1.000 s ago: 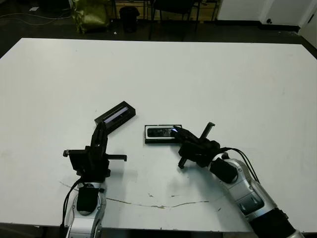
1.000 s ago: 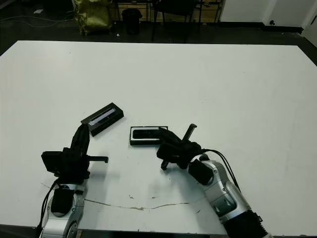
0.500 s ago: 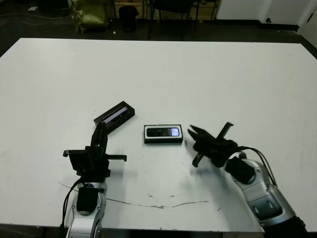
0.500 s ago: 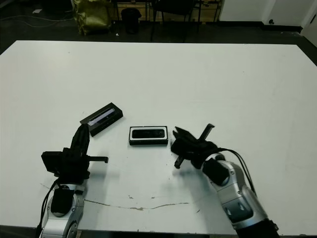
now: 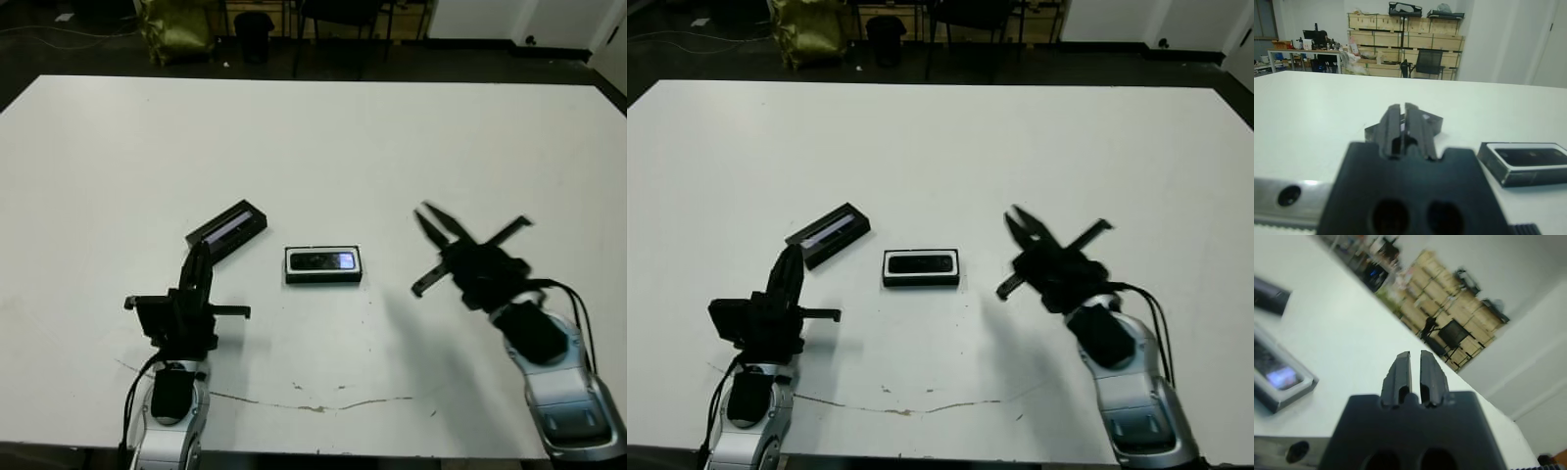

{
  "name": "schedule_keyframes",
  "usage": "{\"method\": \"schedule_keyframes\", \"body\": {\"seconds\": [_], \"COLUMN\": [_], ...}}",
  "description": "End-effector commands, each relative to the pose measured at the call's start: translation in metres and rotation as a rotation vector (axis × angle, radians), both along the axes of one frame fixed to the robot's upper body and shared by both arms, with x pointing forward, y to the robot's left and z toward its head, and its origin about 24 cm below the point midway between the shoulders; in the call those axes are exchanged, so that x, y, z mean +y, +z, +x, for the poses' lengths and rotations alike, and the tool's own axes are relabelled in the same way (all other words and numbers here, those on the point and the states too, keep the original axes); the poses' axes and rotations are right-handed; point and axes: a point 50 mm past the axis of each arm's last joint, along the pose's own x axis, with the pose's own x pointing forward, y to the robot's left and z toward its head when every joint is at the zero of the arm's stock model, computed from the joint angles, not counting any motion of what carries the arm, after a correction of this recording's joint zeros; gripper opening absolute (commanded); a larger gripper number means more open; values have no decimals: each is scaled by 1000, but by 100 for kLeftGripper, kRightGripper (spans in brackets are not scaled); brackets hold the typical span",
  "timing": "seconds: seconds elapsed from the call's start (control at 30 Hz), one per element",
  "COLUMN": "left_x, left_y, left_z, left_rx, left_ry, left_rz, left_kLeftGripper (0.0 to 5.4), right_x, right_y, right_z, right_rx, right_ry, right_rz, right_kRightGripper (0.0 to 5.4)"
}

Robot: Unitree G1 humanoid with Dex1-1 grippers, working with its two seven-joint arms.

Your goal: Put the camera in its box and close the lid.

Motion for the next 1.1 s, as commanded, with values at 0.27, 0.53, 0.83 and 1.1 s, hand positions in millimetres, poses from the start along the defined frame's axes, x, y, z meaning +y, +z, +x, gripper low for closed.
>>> {"method": "schedule_keyframes", "body": {"seconds": [0.27,0.53,0.83,1.1], "left_x": [16,53,80,92], "left_y": [16,68,98,100], "left_z": [-3,3,28,57], "left_rx": [-33,-27,47,104], "left_ry": [-18,-190,-515,-668], "left_rz": [58,218,421,412], "left_kLeftGripper": [0,9,208,404], "right_x": [-38,-40,-35,-36], "right_y": [-21,-31,-42,-45], "right_z": [-23,-26,-23,-23], "right_rx": [129,178,202,205], "right_ry": [-145,-134,-113,-107], "right_rz": [517,523,505,500], "right_kRightGripper": [3,1,0,0]}}
